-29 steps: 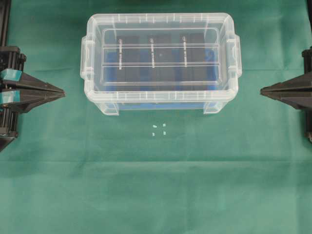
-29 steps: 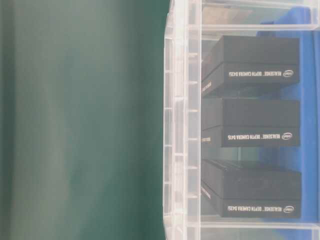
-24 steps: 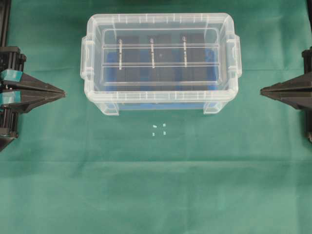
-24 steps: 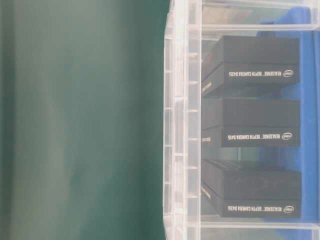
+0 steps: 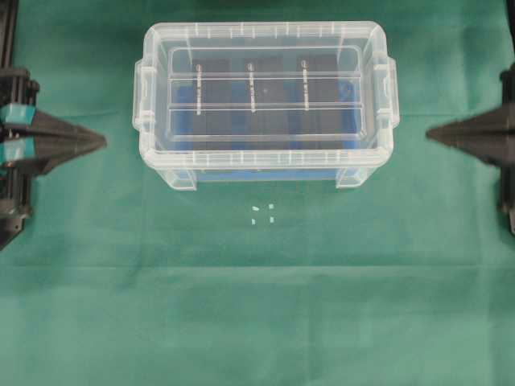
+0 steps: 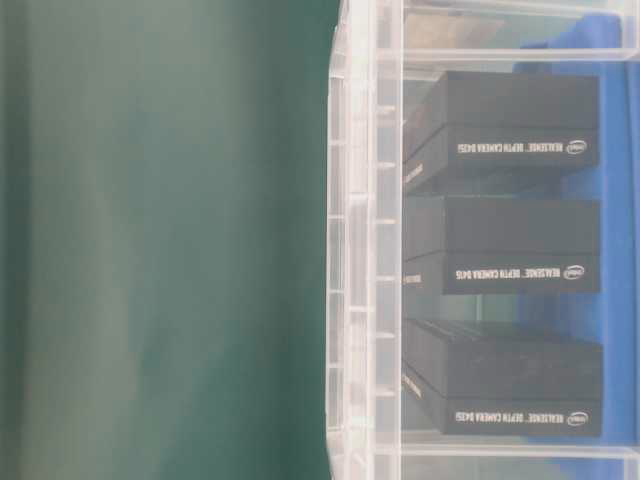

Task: Clamp the lid of the box with both arms, then lift and open it.
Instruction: 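Raise both grippers and swing them toward the box's short ends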

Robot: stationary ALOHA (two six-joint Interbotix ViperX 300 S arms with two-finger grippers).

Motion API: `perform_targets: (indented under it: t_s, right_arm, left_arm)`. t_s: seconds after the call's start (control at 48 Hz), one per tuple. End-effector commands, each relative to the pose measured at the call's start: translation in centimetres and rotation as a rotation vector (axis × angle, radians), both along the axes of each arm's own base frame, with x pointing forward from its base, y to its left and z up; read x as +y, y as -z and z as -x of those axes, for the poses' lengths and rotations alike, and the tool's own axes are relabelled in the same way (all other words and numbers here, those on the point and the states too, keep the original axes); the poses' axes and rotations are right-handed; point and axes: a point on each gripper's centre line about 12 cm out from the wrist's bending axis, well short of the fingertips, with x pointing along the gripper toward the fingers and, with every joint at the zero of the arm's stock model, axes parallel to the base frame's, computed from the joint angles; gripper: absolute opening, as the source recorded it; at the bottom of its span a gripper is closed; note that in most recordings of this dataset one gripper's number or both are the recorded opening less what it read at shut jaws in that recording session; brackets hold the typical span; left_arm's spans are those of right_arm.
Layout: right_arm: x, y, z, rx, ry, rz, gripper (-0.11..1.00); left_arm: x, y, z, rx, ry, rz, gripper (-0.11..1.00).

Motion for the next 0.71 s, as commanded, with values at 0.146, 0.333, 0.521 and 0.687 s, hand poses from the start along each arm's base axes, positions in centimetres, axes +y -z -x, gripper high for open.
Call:
perform_targets:
  t_s: [0.146, 0.333, 0.521, 0.687]
  right_arm:
    - [-3.4, -1.6, 0.4, 0.011, 0.166, 0.029, 0.0]
    - [-5.0, -1.9, 0.8, 0.025, 0.248, 0.041, 0.0]
    - [-5.4, -1.4, 0.8, 0.062, 0.263, 0.017, 0.0]
    - [-5.4, -0.8, 0.9, 0.172, 0.268, -0.036, 0.0]
  left_arm:
    - [2.7, -1.0, 0.1, 0.005, -0.135, -0.005, 0.01]
    - [4.1, -0.8, 0.4, 0.028, -0.209, -0.001, 0.01]
    - [4.4, -0.4, 0.4, 0.064, -0.222, 0.008, 0.01]
    - [4.5, 0.2, 0.4, 0.161, -0.224, 0.035, 0.01]
